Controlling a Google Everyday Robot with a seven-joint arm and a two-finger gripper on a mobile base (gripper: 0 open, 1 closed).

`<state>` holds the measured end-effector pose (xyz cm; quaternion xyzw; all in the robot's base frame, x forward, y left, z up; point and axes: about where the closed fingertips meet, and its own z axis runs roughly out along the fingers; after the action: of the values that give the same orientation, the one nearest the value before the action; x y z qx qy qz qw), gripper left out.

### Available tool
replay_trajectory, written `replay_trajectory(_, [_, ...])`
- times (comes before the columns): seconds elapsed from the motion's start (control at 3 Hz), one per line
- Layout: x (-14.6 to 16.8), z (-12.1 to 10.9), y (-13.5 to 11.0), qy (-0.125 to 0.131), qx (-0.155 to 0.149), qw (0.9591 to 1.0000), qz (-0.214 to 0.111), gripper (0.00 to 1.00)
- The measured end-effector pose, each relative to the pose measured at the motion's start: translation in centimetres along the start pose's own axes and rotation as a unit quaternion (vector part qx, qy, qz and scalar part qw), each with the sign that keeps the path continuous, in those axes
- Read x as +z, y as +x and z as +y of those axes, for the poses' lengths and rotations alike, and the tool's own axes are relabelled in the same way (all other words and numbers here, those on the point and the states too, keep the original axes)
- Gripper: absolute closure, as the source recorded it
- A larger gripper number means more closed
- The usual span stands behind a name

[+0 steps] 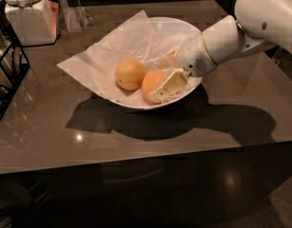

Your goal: Pick orange from white bowl

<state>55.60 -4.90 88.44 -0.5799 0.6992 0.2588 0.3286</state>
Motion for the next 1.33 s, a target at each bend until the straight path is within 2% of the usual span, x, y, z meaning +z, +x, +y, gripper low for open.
replay_trajectory(0.67, [0.6,0.1,0.5,-0.008,0.008,0.9999,0.01,0.25])
replay_trajectory(1.0, [2.5,0.5,1.4,-0.017,0.004,0.9985,0.052,0.24])
replay_trajectory(1.33, [4.1,1.2,1.3,-0.015,-0.017,0.9934,0.113,0.43])
